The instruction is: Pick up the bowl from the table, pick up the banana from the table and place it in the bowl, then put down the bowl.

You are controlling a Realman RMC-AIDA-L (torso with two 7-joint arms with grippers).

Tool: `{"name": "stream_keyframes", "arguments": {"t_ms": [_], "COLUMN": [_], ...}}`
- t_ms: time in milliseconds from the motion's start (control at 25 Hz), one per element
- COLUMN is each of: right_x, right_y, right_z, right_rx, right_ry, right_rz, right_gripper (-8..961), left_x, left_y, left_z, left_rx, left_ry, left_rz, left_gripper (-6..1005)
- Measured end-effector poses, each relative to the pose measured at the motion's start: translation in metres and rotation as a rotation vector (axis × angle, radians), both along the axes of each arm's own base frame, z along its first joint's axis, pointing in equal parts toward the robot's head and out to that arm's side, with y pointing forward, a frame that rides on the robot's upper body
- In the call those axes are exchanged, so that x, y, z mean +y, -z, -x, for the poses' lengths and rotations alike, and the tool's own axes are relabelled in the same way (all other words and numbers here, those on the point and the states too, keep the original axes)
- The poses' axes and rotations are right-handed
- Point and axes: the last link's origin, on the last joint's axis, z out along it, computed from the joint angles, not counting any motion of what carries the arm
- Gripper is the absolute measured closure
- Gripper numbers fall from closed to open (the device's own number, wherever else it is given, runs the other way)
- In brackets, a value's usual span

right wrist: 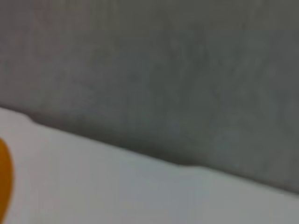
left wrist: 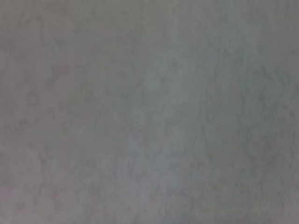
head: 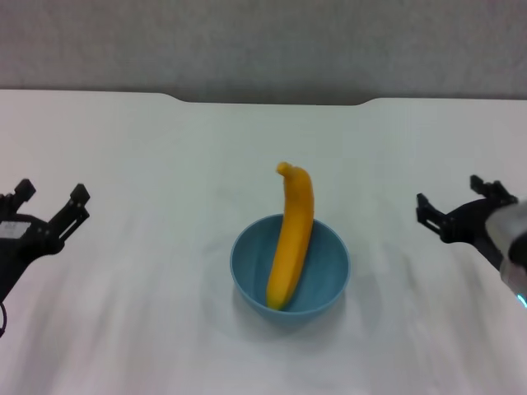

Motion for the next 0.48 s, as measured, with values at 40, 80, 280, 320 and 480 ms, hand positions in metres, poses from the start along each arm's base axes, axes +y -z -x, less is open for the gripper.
{"name": "stream_keyframes", "arguments": {"t_ms": [40, 80, 280, 320, 480], "right_x": [-0.003, -0.008, -0.041, -0.043, -0.049], "right_y": [0.002, 0.004, 0.003, 0.003, 0.007], "right_z": [-0.002, -0.005, -0.019, -0.021, -0.037], "right_rx": [-0.014, -0.034, -0.029, -0.003, 0.093], "right_ry": [-0.021, -0.056, -0.241, -0.252, -0.241], "right_rz": [-0.025, -0.061, -0.248, -0.248, -0.179], "right_gripper": [59, 59, 59, 59, 59], "left_x": [0.000, -0.001, -0.004, -0.005, -0.010], "left_y": [0.002, 0.003, 0.006, 0.006, 0.005], "left_z": [0.003, 0.007, 0.012, 0.015, 0.033], "left_rx": [0.002, 0.007, 0.078, 0.089, 0.088], "left_ry": [0.001, 0.001, 0.029, 0.020, -0.071], "left_rz": [0.003, 0.006, -0.034, -0.042, -0.077], "left_gripper": [106, 106, 106, 106, 106]}}
